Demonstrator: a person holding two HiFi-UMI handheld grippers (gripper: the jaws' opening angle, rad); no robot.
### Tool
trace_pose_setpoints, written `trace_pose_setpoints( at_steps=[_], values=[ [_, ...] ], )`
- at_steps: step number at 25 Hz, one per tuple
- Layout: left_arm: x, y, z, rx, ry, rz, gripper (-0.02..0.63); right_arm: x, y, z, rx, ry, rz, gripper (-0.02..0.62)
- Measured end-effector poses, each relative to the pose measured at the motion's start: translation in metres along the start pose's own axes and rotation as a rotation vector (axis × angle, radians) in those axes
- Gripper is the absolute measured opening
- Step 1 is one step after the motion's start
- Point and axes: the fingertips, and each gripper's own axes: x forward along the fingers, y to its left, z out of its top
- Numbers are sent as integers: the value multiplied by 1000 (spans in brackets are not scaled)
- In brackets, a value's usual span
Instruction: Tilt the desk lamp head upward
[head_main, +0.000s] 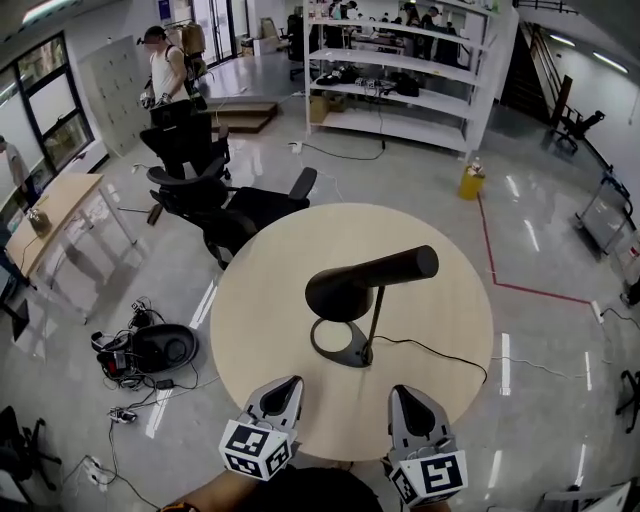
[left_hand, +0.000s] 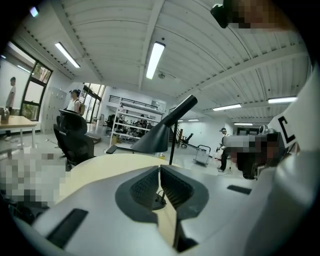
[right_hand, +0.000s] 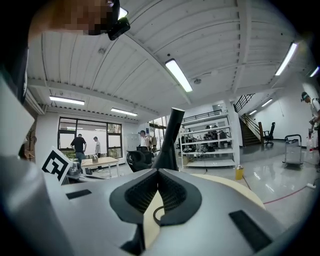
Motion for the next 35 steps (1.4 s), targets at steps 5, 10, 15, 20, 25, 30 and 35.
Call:
trace_pose_setpoints(
  at_steps=[5, 10, 15, 20, 25, 30, 35],
  values=[
    [24, -5, 18, -50, -33, -28, 48, 7, -35, 45, -57, -76, 28, 15],
    [41, 14, 23, -139, -25, -73, 79, 22, -39, 88, -138, -131, 24, 15],
    [58, 42, 22, -279, 5, -154, 147, 44, -26, 124, -209, -137, 0, 17],
    [78, 67, 29, -357, 9, -202, 178, 64, -22, 157, -256, -140, -37, 27],
    [99, 84, 44, -458, -8, -276, 184, 90, -23, 191, -312, -138, -79, 64],
    [121, 89, 49, -597, -22, -364, 195, 117, -31, 215, -363, -91, -98, 64],
    [135, 97, 46, -683, -35, -426, 204, 145, -38, 219, -380, -16, -106, 64]
  ],
)
